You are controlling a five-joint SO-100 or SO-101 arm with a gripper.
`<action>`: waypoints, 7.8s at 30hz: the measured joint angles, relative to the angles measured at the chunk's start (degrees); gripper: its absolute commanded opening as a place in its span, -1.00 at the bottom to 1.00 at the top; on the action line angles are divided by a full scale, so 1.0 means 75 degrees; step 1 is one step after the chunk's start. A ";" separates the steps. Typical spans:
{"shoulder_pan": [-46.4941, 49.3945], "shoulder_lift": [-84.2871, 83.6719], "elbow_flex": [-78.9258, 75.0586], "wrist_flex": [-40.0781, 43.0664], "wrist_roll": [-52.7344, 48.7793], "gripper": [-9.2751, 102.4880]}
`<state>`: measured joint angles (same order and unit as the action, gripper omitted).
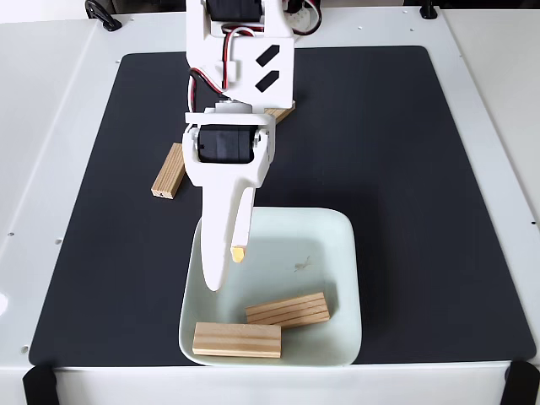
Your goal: Pick up the wooden block and place them on the plate.
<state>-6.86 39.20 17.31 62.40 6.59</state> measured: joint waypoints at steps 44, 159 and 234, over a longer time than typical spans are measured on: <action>0.0398 1.0781 1.4438 0.0270 -0.8918 -0.47; -0.0352 0.2285 0.4359 -0.1195 -0.0750 -0.84; 0.1500 1.0676 1.2539 0.0316 -0.9012 -0.83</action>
<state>4.39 119.27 111.36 64.78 -61.00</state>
